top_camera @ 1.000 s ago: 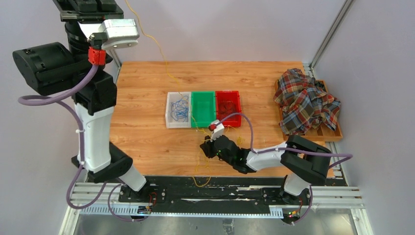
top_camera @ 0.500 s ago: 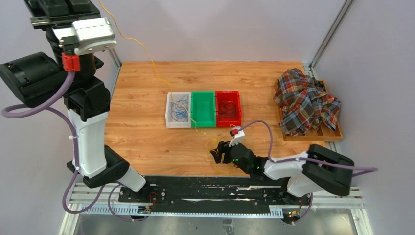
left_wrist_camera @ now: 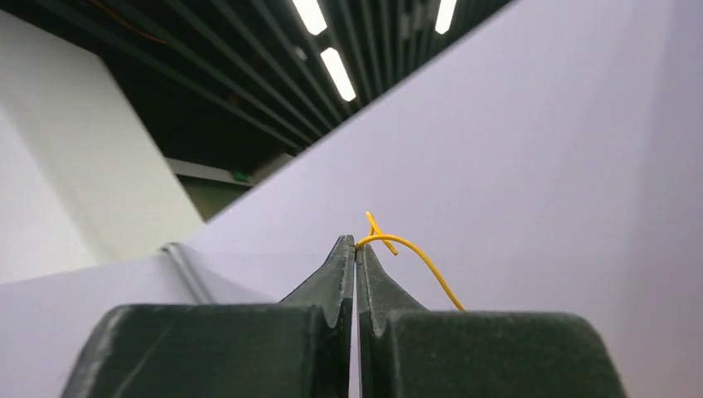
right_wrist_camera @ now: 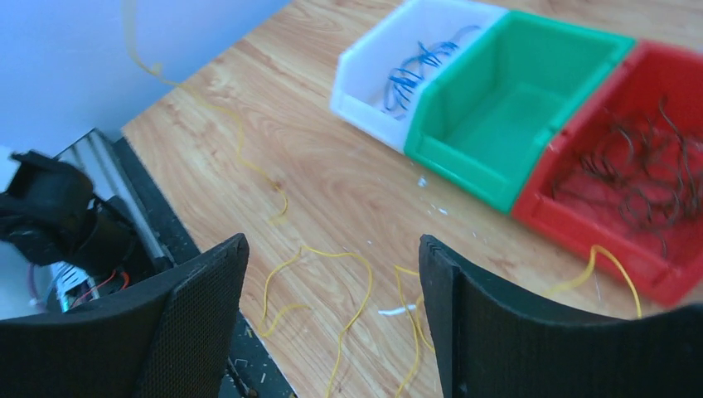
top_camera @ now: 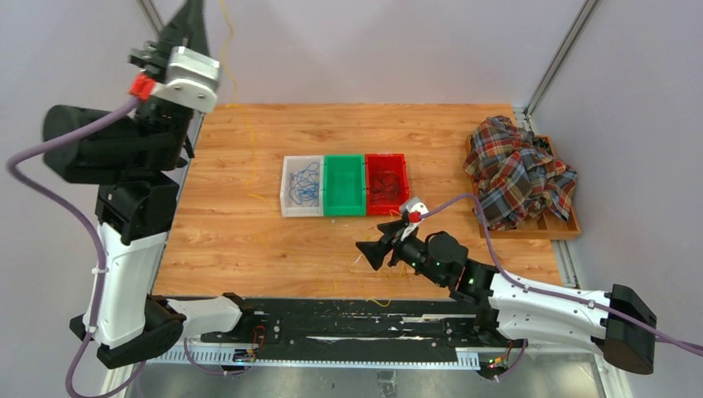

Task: Untangle the cables

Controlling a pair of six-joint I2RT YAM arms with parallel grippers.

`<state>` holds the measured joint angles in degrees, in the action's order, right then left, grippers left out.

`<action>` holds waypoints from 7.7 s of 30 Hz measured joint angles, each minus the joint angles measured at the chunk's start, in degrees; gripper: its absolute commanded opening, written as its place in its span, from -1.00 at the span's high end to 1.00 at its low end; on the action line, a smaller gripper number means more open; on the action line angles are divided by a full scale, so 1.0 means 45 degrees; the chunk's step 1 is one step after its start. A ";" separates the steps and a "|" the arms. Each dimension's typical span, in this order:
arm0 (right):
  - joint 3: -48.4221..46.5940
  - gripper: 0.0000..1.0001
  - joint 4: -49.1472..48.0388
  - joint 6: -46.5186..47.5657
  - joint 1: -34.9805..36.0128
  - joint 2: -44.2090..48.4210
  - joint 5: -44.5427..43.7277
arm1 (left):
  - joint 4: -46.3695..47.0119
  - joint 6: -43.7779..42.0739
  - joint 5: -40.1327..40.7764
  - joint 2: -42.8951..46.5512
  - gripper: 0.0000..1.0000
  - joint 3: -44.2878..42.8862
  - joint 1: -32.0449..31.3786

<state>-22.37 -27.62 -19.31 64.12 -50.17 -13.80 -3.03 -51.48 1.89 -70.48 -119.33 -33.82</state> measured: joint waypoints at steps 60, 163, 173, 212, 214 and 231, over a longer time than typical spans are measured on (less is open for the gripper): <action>-1.3639 0.15 -0.0121 0.4260 -0.5003 -1.1584 0.4886 | 0.0617 0.3871 -0.2657 -0.1020 0.99 0.0481 0.0000; -0.0860 -0.59 0.3361 -0.0753 -0.6849 0.0495 -0.0831 | -0.7072 0.0937 -0.2696 -0.8388 -0.68 0.6402 0.0597; -0.1156 -0.56 0.3614 -0.0753 -0.6849 0.0306 -0.0491 | -0.9175 0.0389 -0.5037 -0.7970 -0.66 0.4269 0.1005; -0.1137 -0.05 0.3813 -0.1059 -0.6873 -0.0393 0.0073 | -0.3507 0.1481 -0.3988 -0.9612 0.98 0.8058 0.1258; -0.1122 -0.05 0.3818 -0.1103 -0.6873 -0.0437 0.0131 | -0.3589 0.1418 -0.4070 -0.9486 0.92 0.8160 0.1287; -0.1384 -0.30 0.5552 -0.0811 -0.6873 0.0262 0.0792 | -0.7062 0.0306 -0.4799 -0.9515 -0.85 0.6348 0.0695</action>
<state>-28.60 -2.63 -22.96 33.19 -48.99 -10.24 -34.81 -50.11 -19.70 -113.30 -90.76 -30.70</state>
